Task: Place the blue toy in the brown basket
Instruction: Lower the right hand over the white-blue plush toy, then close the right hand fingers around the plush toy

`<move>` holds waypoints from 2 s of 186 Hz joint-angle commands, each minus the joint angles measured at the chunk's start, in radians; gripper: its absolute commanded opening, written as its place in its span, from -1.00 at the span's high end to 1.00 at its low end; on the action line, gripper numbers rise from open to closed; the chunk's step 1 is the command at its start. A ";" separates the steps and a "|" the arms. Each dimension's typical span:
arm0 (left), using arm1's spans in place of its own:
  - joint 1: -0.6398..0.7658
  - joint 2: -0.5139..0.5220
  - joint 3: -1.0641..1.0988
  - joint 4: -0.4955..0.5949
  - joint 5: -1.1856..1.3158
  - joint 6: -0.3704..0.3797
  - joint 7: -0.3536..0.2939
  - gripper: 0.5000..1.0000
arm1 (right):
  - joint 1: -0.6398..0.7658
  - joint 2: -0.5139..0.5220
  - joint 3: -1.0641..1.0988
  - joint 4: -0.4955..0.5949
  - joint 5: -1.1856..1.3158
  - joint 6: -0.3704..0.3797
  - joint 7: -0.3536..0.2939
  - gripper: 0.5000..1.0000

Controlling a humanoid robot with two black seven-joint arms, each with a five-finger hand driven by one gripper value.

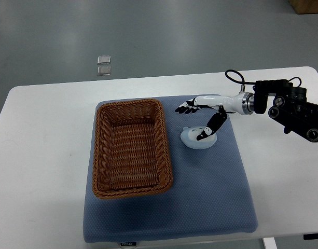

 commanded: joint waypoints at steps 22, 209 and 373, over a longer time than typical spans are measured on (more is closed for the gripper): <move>0.000 0.000 0.000 0.000 0.000 0.000 0.000 -1.00 | -0.006 -0.018 -0.010 0.013 -0.035 -0.007 0.000 -0.65; 0.000 0.000 0.000 0.000 0.000 0.000 0.000 -1.00 | -0.023 -0.044 -0.067 0.110 -0.027 -0.096 -0.009 -0.64; 0.000 0.000 0.000 0.000 0.000 0.000 0.000 -1.00 | -0.055 -0.047 -0.093 0.096 -0.021 -0.272 0.025 1.00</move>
